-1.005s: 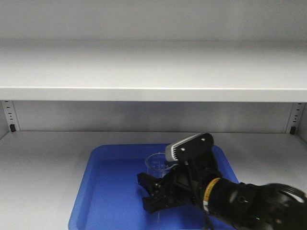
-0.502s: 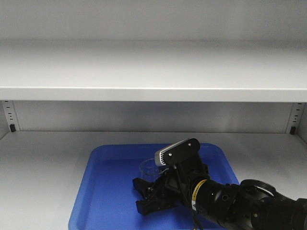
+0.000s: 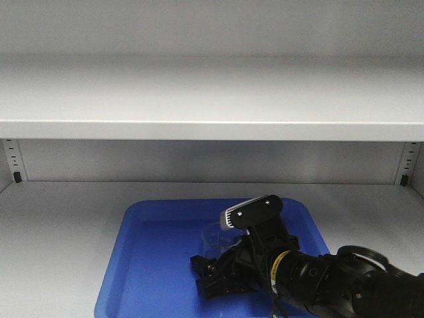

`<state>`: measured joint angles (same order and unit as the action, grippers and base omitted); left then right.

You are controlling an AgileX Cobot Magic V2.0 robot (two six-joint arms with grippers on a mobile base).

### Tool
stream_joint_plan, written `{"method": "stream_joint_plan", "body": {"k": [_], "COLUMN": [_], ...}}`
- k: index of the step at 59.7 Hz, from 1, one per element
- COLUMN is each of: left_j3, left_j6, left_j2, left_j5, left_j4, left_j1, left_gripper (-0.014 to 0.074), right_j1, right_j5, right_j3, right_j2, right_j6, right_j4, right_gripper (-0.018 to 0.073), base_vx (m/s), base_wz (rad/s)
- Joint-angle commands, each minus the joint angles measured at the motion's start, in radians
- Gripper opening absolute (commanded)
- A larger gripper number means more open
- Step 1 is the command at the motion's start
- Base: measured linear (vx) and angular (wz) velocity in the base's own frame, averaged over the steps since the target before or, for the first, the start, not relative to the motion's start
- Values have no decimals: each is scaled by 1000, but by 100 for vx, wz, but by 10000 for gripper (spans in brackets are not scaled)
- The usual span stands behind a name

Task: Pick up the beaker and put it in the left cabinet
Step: 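Lower the held beaker onto the blue tray with the right gripper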

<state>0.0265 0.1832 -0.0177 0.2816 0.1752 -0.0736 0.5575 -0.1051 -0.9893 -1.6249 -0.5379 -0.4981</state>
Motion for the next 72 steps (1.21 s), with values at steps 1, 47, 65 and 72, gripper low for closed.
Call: {"method": "stream_joint_plan", "body": {"k": [1, 47, 65, 72], "left_j3": [-12, -12, -12, -12], "left_j6": [4, 4, 4, 4], "left_j2": [-10, -10, -10, -10], "left_j5": [-83, -83, -83, -83], "left_j4": [-1, -1, -1, -1], "left_j1": [0, 0, 0, 0], "left_gripper": [4, 4, 4, 4], "right_j1": [0, 1, 1, 1], "right_j5": [20, 259, 282, 315], "right_j3": [-34, -34, -34, -34], "right_j2": [70, 122, 161, 171], "right_j6": [-3, -22, -22, -22], "right_j4": [4, 173, 232, 237], "right_gripper": [599, 553, 553, 553], "base_vx": [0, 0, 0, 0], "base_wz": [0, 0, 0, 0]}}
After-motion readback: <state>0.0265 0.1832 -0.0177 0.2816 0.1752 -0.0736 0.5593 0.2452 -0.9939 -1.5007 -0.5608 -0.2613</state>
